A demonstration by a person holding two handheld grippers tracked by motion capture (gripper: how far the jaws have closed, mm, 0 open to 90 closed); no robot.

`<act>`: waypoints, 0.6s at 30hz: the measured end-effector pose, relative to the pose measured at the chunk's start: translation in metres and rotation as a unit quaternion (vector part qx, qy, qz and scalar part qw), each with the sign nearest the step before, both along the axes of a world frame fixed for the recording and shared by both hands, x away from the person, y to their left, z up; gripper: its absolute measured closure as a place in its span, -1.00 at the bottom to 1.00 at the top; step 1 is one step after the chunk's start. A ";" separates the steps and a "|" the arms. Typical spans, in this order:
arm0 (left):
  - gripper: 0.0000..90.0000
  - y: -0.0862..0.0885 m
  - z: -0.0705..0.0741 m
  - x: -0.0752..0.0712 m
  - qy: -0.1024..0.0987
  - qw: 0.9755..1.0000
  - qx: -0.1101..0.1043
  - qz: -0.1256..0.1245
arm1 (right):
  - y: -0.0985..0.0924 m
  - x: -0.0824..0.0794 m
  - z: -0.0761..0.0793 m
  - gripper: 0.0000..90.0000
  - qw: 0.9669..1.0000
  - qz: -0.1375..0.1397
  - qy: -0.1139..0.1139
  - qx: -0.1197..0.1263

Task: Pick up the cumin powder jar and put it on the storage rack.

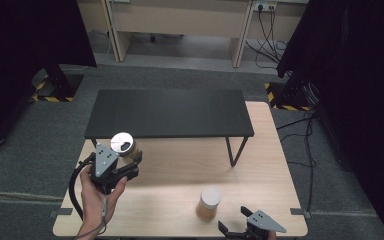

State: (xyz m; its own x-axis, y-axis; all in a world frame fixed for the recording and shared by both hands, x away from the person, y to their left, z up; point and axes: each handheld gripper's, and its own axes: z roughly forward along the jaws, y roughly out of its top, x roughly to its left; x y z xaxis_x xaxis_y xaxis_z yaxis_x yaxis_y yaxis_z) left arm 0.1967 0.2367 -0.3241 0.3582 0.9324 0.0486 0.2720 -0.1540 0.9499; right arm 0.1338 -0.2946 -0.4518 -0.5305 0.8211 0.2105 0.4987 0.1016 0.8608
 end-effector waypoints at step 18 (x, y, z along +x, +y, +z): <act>-0.33 0.011 0.041 0.016 -0.009 1.000 0.017 0.012 | 0.000 -0.001 0.001 -0.97 1.000 0.000 -0.002 0.001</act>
State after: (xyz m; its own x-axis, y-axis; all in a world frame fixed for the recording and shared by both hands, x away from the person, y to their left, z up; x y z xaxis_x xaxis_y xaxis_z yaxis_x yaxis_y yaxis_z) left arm 0.2125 0.2477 -0.2834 0.3351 0.9382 0.0868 0.2594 -0.1805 0.9488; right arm 0.1332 -0.2948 -0.4508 -0.5304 0.8213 0.2102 0.4961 0.0997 0.8625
